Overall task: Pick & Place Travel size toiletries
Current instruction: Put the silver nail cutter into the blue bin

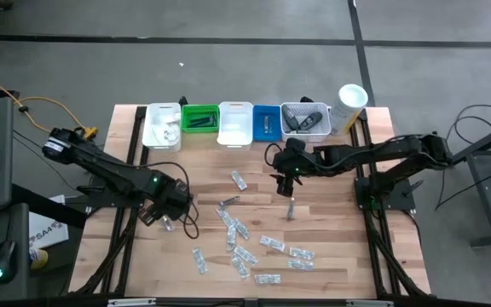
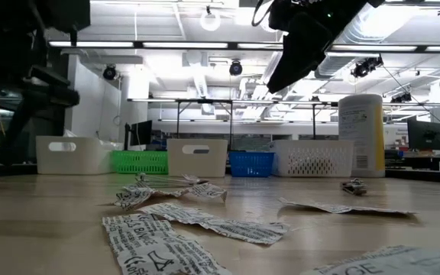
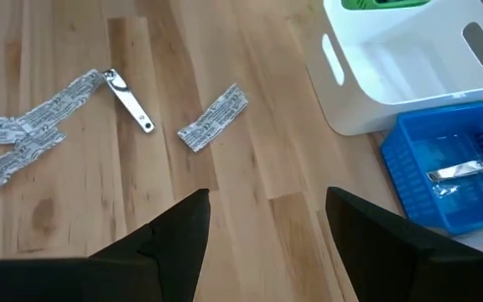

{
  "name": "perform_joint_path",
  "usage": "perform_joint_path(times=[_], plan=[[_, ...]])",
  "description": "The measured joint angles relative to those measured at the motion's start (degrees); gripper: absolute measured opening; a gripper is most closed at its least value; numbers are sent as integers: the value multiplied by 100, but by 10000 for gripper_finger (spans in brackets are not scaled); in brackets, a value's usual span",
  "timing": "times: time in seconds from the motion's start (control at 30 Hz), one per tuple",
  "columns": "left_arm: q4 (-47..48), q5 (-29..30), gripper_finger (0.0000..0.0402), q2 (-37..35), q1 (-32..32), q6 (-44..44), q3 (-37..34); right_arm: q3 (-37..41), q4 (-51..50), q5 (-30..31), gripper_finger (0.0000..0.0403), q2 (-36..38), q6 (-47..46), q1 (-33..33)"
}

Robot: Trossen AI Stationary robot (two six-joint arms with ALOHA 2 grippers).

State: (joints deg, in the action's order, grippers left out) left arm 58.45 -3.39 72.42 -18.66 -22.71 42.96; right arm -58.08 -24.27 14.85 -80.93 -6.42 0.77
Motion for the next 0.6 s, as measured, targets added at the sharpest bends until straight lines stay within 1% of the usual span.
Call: perform_joint_path(times=[0.13,0.5,0.6], plan=[[8,-96,227,221,-142,-42,2,0,-8,10,231,0,0,90],[5,-259,227,1005,-125,-156,-7,0,-6,20,231,0,0,237],[-1,-406,227,1227,-124,-256,-21,0,-13,20,231,0,0,237]])
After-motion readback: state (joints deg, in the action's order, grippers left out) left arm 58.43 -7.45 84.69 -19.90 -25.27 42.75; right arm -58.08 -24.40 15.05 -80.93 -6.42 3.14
